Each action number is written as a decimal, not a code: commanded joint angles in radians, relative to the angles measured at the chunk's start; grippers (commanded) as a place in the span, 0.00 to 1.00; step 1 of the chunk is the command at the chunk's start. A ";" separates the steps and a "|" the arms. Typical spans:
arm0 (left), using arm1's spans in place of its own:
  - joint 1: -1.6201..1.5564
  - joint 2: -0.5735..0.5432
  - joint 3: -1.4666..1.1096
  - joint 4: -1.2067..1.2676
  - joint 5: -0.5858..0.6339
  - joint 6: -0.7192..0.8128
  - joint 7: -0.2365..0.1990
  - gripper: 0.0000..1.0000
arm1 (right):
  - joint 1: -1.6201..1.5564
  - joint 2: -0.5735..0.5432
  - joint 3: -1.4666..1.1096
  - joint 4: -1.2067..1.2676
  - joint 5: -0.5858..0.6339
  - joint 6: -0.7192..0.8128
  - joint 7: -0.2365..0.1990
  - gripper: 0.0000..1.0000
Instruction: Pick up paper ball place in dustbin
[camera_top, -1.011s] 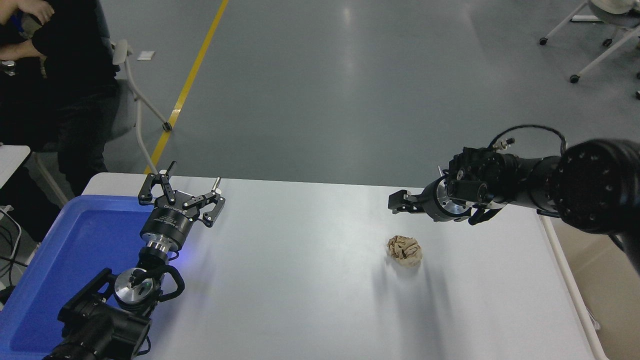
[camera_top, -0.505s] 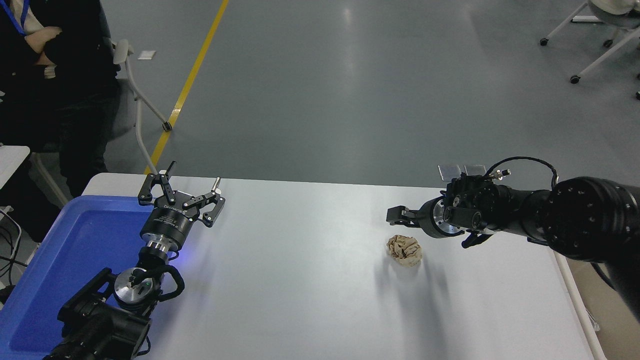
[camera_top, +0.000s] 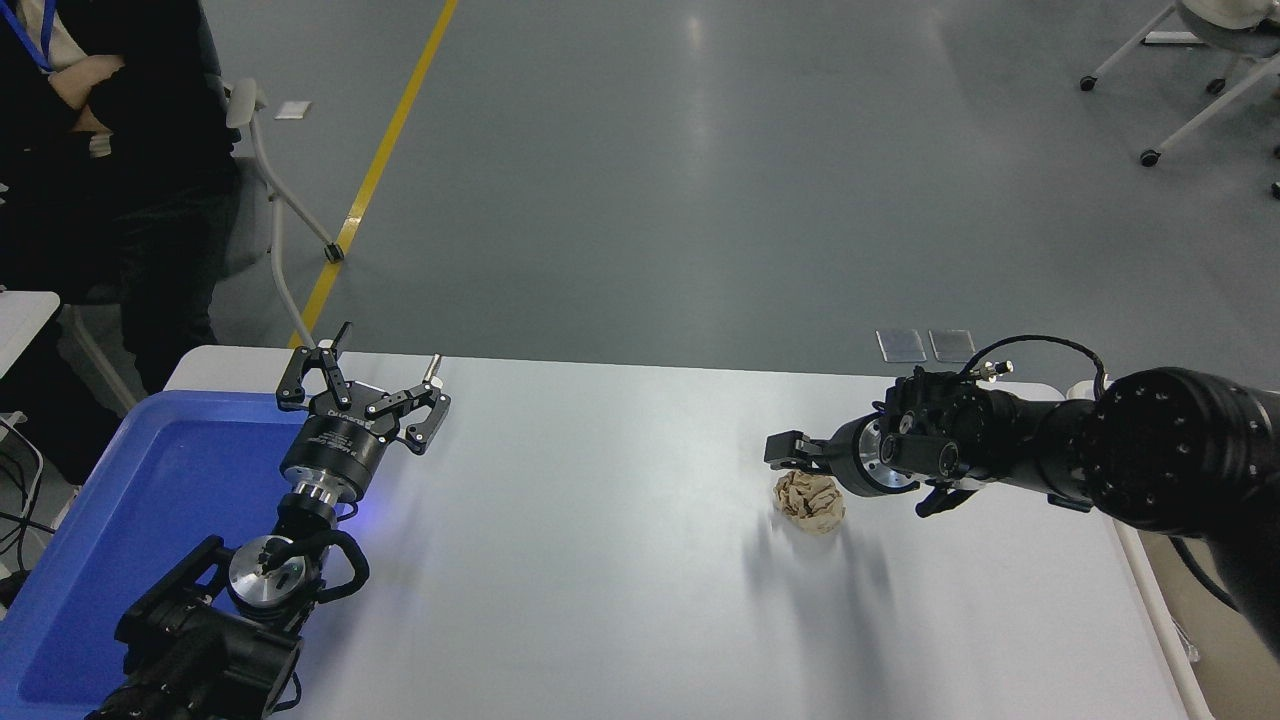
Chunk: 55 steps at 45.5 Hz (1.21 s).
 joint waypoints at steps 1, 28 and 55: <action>0.000 0.001 0.000 0.000 0.000 0.001 0.000 0.99 | -0.044 0.000 0.003 -0.009 -0.026 -0.016 0.000 1.00; 0.000 0.000 0.000 0.000 0.000 0.000 0.000 0.99 | -0.072 0.000 0.018 -0.014 -0.037 -0.085 0.000 0.63; 0.000 0.000 0.000 0.000 0.000 0.001 0.000 0.99 | 0.057 0.000 0.072 0.090 -0.014 -0.044 0.032 0.00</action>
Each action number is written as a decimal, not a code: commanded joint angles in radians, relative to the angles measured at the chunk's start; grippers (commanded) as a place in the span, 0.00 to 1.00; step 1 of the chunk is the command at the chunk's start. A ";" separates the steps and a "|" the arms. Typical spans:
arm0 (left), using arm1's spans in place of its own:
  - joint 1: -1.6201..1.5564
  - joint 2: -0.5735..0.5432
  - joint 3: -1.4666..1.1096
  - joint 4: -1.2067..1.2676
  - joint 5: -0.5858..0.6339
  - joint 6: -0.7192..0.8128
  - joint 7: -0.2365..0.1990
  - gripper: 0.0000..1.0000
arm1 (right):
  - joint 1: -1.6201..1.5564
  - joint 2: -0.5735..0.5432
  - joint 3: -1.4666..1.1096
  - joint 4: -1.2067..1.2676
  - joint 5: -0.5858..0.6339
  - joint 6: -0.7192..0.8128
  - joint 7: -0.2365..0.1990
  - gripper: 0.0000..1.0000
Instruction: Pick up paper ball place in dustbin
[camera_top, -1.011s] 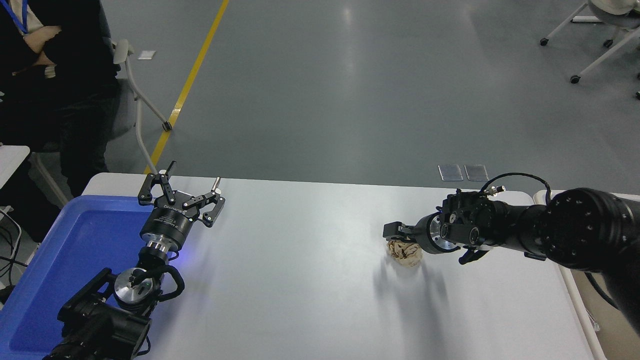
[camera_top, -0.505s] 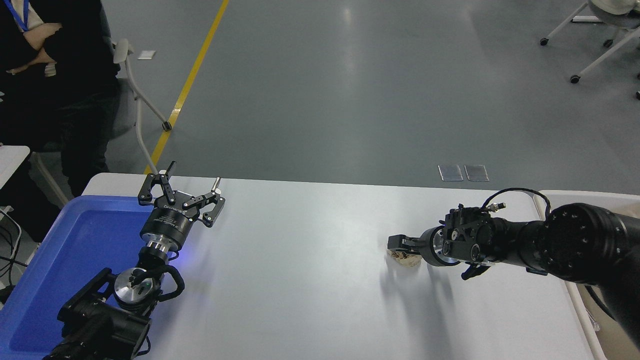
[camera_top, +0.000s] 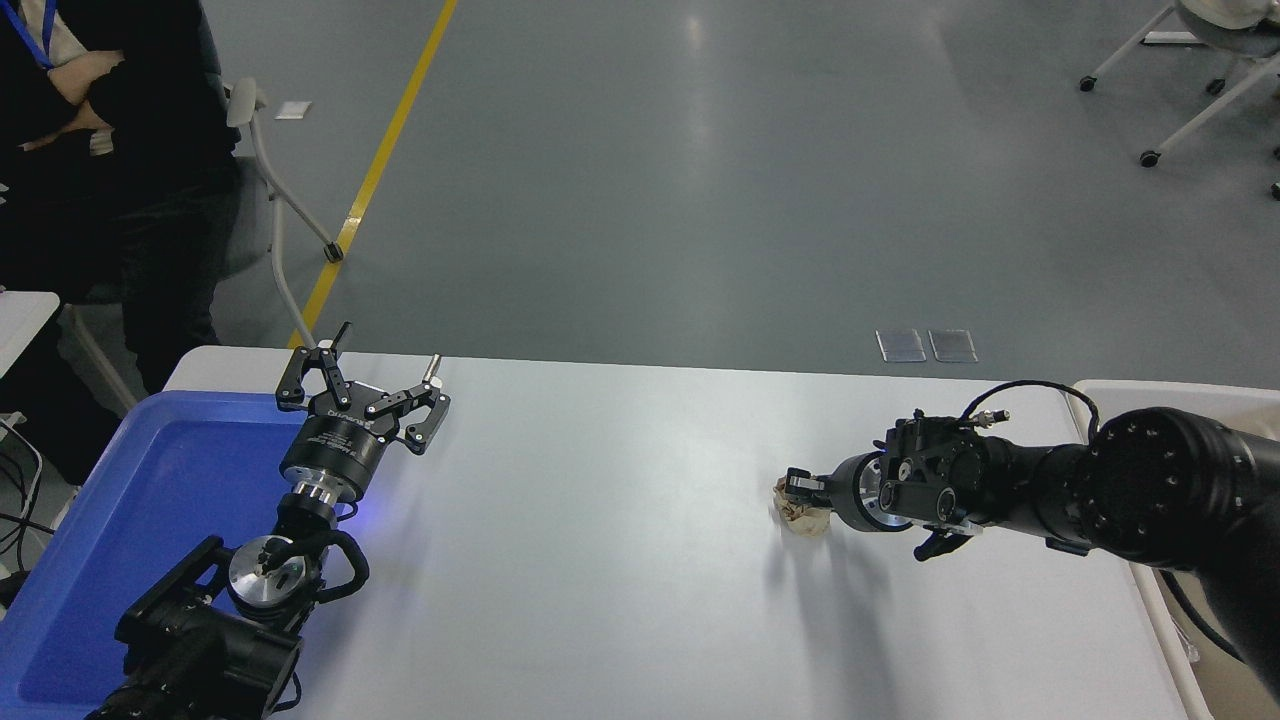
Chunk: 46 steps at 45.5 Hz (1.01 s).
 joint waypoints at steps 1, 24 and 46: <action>0.000 0.000 0.000 0.000 0.000 0.000 0.000 0.99 | 0.122 0.000 0.015 0.111 0.004 0.039 0.022 0.00; 0.000 0.001 0.000 0.000 0.000 0.000 0.000 0.99 | 0.876 -0.281 -0.002 0.541 -0.150 0.511 0.028 0.00; 0.000 0.001 0.000 0.000 0.000 0.000 0.000 0.99 | 1.208 -0.416 -0.081 0.607 -0.274 0.686 -0.009 0.00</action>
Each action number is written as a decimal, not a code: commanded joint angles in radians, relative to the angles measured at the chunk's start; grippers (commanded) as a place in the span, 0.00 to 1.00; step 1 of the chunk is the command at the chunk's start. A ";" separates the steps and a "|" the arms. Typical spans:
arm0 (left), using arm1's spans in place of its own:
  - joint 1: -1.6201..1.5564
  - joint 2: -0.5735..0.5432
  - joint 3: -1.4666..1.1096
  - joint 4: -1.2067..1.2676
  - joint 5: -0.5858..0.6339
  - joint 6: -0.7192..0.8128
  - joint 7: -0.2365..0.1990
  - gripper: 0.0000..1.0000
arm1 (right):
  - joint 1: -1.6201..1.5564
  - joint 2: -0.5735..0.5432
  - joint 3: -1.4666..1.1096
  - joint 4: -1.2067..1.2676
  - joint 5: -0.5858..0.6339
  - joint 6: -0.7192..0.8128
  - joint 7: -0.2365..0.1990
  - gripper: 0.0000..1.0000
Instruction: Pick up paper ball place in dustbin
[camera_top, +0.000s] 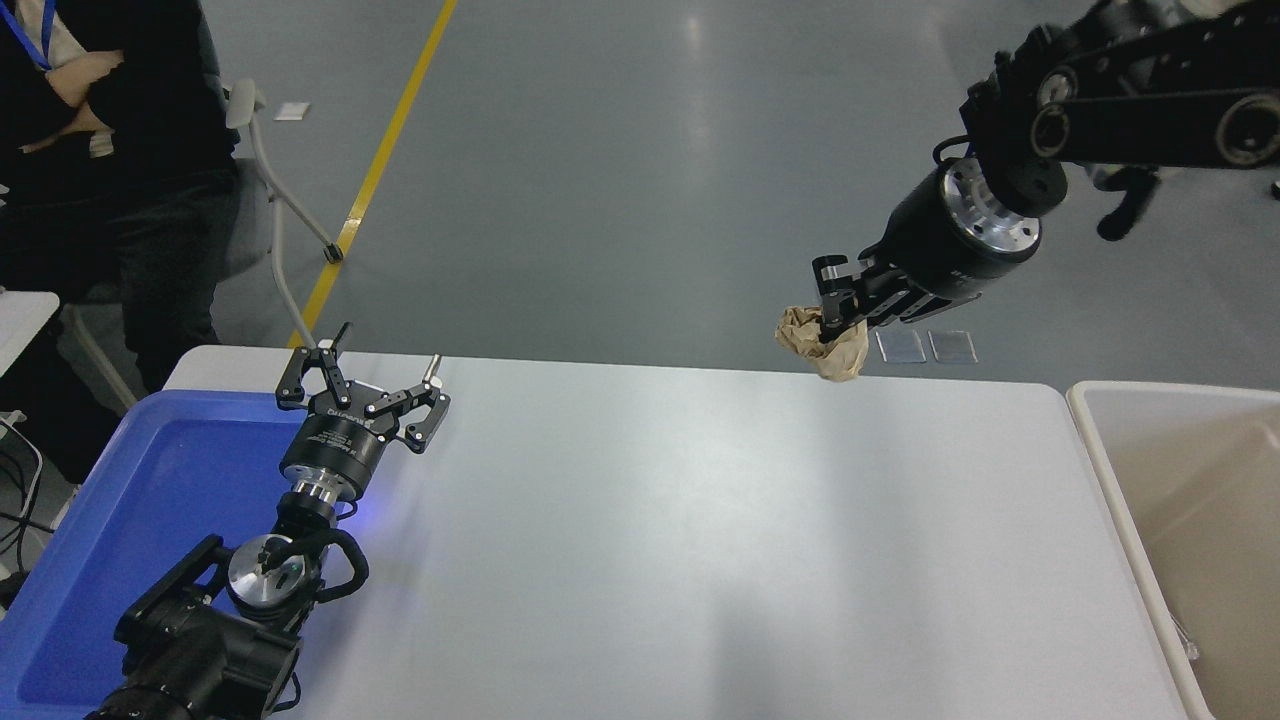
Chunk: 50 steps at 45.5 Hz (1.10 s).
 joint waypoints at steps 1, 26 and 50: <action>0.000 0.001 0.000 0.000 0.000 0.000 0.000 0.99 | 0.145 -0.089 -0.045 0.013 -0.041 0.059 -0.028 0.00; 0.000 -0.001 0.000 0.000 0.000 0.000 0.000 0.99 | -0.497 -0.475 0.177 -0.804 -0.019 -0.347 -0.035 0.00; 0.000 -0.001 0.000 0.000 0.000 0.000 0.000 0.99 | -1.384 -0.250 0.961 -1.329 -0.017 -0.502 -0.028 0.00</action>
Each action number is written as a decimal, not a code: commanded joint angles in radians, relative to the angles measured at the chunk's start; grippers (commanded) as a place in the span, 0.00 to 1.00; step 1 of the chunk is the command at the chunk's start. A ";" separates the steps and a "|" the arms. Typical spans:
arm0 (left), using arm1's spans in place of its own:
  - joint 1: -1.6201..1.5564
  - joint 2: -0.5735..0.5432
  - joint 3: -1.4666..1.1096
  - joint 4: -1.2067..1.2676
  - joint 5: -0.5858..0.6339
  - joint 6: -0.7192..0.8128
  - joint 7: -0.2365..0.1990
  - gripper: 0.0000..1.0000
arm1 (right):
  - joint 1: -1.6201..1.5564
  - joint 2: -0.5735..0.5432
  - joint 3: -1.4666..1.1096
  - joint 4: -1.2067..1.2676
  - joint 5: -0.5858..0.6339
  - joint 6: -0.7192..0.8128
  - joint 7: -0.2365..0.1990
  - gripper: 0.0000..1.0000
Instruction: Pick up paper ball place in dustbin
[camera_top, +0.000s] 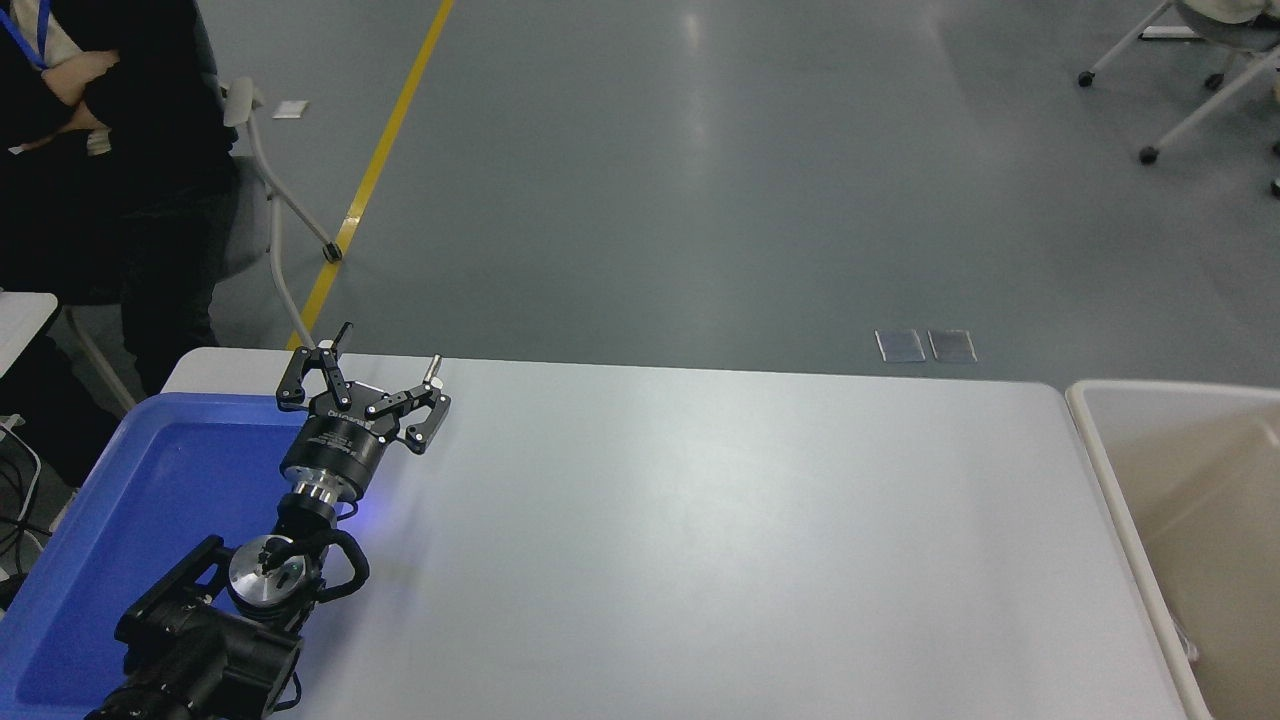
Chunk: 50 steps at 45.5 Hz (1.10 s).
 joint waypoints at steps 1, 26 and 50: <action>0.000 0.001 0.000 0.000 0.000 0.000 0.000 0.99 | -0.366 0.099 0.325 -0.185 0.001 -0.085 0.007 0.00; 0.000 -0.001 0.000 0.000 0.000 0.000 0.000 0.99 | -0.670 0.308 0.546 -0.185 0.126 -0.265 0.002 0.00; 0.000 -0.001 0.000 0.000 0.000 0.000 0.000 0.99 | -0.674 0.305 0.566 -0.185 0.225 -0.314 0.001 1.00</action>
